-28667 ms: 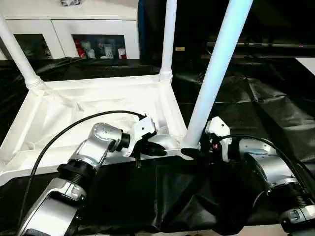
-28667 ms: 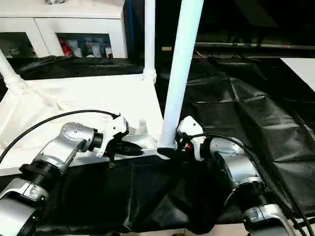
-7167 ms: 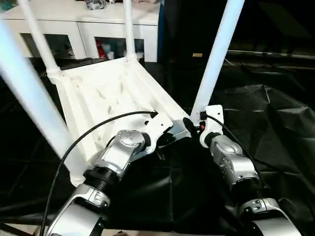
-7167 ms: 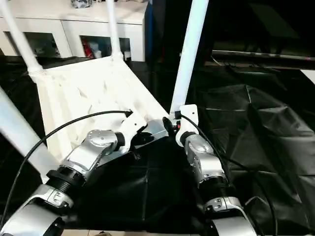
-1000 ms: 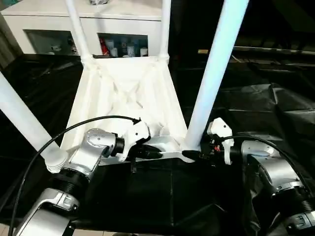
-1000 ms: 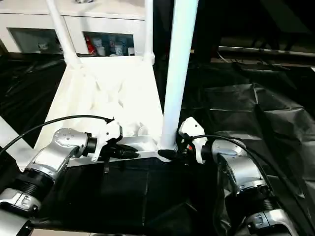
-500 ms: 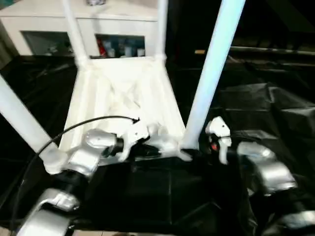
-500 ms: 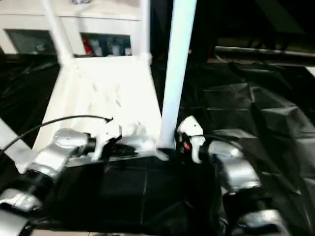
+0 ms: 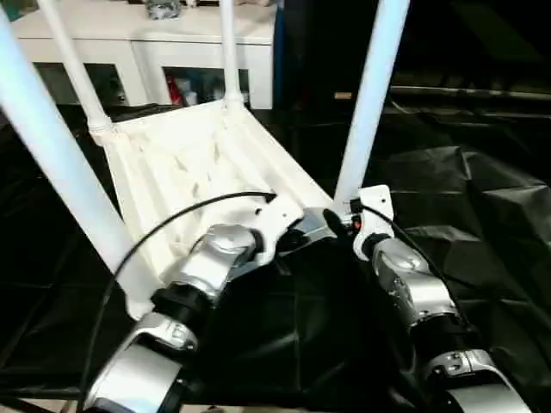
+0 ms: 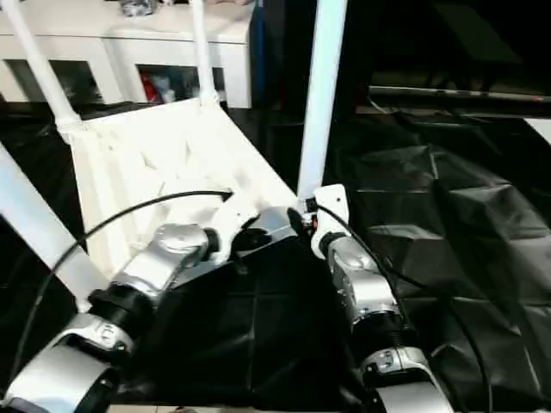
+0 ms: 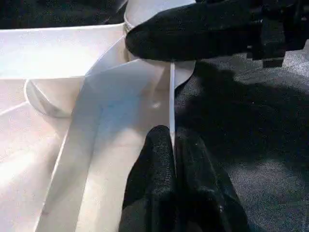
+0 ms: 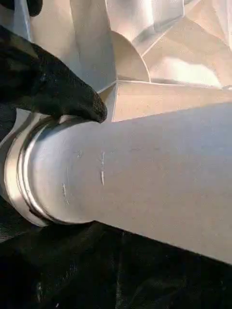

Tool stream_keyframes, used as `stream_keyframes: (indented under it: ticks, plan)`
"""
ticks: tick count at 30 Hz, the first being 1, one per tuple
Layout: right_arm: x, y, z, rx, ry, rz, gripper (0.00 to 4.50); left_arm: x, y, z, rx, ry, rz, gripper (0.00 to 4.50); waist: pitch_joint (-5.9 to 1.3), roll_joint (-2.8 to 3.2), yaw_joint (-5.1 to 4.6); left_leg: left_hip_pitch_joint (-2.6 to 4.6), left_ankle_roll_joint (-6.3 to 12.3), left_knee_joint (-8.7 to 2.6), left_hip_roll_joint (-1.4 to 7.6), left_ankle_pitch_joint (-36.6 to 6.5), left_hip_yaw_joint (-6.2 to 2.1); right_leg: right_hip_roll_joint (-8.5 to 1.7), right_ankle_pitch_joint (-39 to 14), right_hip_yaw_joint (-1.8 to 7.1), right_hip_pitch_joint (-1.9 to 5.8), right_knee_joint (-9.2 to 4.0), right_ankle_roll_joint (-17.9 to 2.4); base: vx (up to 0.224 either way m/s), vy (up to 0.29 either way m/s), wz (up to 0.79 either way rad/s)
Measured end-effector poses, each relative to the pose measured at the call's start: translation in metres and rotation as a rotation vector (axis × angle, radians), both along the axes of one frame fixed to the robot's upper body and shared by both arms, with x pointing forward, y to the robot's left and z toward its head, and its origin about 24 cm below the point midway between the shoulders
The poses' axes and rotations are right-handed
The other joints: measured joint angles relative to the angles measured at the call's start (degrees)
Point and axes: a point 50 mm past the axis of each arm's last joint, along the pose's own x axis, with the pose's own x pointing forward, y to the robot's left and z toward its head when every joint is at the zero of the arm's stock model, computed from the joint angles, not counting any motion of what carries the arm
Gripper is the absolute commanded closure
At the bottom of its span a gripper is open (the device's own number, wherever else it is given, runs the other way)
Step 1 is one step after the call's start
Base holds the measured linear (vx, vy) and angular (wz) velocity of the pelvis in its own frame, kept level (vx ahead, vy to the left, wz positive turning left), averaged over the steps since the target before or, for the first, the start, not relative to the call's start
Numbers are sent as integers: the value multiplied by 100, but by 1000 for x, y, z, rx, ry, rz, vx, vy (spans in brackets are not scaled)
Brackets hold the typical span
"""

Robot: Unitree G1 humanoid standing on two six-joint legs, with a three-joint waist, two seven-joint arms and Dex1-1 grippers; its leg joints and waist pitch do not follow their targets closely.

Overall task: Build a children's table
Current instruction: Rotate leg to tighten

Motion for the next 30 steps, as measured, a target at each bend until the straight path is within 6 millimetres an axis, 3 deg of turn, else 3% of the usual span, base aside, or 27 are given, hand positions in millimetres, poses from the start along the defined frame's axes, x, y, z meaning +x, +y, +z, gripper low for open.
stream_keyframes:
  ticks: [8, 12, 18, 21, 30]
  plan:
    - [0, -6, 5, 28, -24, 85, 29, -2, 11, 0, 16, -18, -51, 450, 2, -1, 5, -3, -1, -7, 1, 0, 0, 0, 0, -1, -8, 3, 1, 0, 0, 0]
    - [-4, -19, 20, -5, -59, 257, 29, -5, 25, 0, 18, -23, -109, 450, 7, 1, 1, -7, -1, -10, 1, 0, 0, 1, -1, -2, -12, 2, 2, 0, 0, 0]
    - [-35, -41, 23, -59, 11, 597, 29, -11, 48, 2, 7, 16, -221, 450, 10, -4, 38, -16, 0, -16, 1, 0, 0, 1, -9, -2, -20, -2, 14, 0, 0, 0]
    - [-42, -52, 26, -92, 58, 679, 29, -15, 60, 4, -1, 45, -269, 450, 19, -19, 57, -21, 1, -16, 3, 1, 0, 2, -8, -3, -29, 2, 14, 0, 0, 0]
    - [-42, -41, 27, -74, 72, 763, 29, -26, 67, 8, -17, 83, -374, 450, 27, -31, 160, -86, 33, -13, 4, 16, 4, 2, -9, -6, -85, 3, 11, 0, 0, 0]
